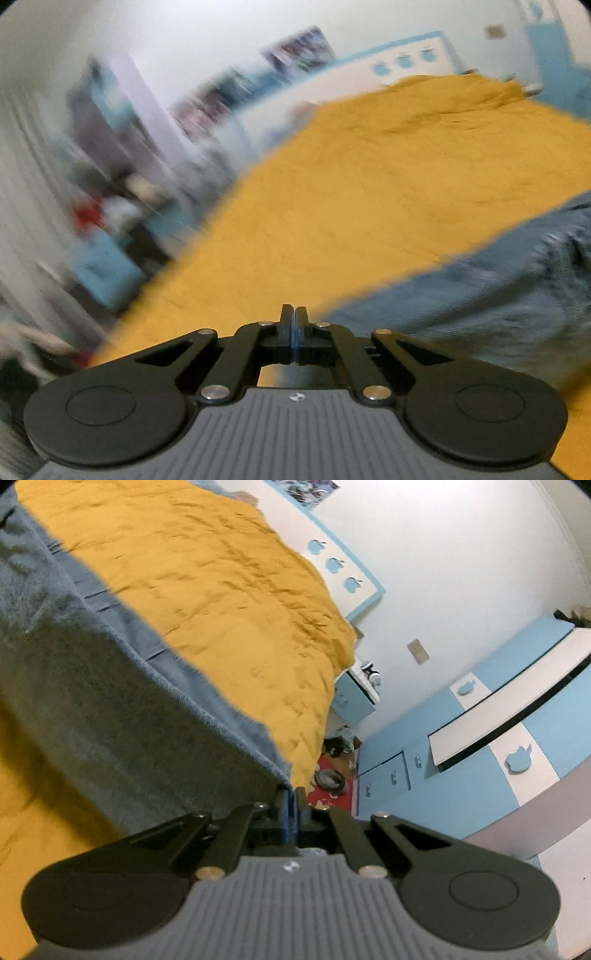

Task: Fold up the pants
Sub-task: 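Close the left gripper on the waistband while the right gripper closes on the hem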

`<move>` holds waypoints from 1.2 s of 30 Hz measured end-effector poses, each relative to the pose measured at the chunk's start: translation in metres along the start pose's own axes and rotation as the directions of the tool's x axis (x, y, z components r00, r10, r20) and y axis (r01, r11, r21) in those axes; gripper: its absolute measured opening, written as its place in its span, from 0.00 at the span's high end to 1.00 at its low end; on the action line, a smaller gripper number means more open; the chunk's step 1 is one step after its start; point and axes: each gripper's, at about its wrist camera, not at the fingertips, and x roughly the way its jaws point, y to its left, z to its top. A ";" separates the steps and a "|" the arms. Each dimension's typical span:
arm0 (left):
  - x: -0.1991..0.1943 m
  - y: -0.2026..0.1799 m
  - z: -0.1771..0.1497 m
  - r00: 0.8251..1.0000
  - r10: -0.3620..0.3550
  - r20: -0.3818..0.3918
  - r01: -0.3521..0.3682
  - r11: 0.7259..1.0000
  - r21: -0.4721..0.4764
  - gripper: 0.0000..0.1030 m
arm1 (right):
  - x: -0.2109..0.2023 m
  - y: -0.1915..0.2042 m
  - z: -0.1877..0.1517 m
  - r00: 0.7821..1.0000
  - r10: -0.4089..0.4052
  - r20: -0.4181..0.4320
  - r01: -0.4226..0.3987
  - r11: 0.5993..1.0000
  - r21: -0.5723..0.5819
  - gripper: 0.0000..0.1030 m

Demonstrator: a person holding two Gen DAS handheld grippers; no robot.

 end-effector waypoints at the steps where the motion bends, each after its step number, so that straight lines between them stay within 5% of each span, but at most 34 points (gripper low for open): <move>1: 0.006 0.001 0.006 1.000 0.024 0.010 -0.025 1.000 0.018 1.00 | 0.011 -0.003 0.011 1.000 -0.014 -0.006 0.014 1.000 0.001 1.00; 4: 0.033 0.016 0.022 0.993 -0.112 -0.022 0.111 0.993 -0.050 1.00 | 0.045 -0.011 0.042 1.000 0.002 -0.004 -0.002 1.000 0.027 1.00; 7: 0.055 0.036 0.018 0.949 -0.313 -0.030 0.306 0.941 -0.144 1.00 | 0.079 0.004 0.073 1.000 0.009 -0.013 -0.009 1.000 -0.018 1.00; 10: 0.078 0.050 -0.002 0.888 -0.453 -0.076 0.435 0.882 -0.180 0.85 | 0.097 0.017 0.084 1.000 -0.010 -0.023 0.009 0.998 -0.065 1.00; 12: 0.091 0.052 -0.019 0.878 -0.463 -0.118 0.448 0.884 -0.136 0.69 | 0.102 0.020 0.083 1.000 -0.008 -0.029 0.007 0.998 -0.060 1.00; 14: 0.107 0.054 -0.034 0.881 -0.441 -0.170 0.427 0.897 -0.111 0.43 | 0.105 0.022 0.076 0.999 -0.005 -0.042 0.002 0.999 -0.052 1.00; 18: 0.151 0.068 -0.055 0.875 -0.424 -0.236 0.384 0.902 -0.197 0.26 | 0.106 0.030 0.062 0.998 0.001 -0.070 -0.005 0.998 -0.059 1.00; 23: 0.203 0.082 -0.091 0.828 -0.475 -0.298 0.349 0.853 -0.389 0.18 | 0.106 0.038 0.048 0.993 0.001 -0.115 -0.007 0.999 -0.052 1.00; 28: 0.235 0.091 -0.114 0.755 -0.602 -0.262 0.379 0.725 -0.575 0.15 | 0.111 0.047 0.042 0.987 0.000 -0.161 -0.011 0.998 -0.066 1.00; 30: 0.235 0.090 -0.115 0.757 -0.604 -0.249 0.395 0.727 -0.561 0.19 | 0.113 0.050 0.043 0.985 -0.003 -0.173 -0.009 0.997 -0.071 1.00; 36: 0.208 0.074 -0.099 0.806 -0.546 -0.228 0.428 0.804 -0.414 0.32 | 0.118 0.055 0.046 0.981 -0.011 -0.194 -0.007 0.996 -0.092 1.00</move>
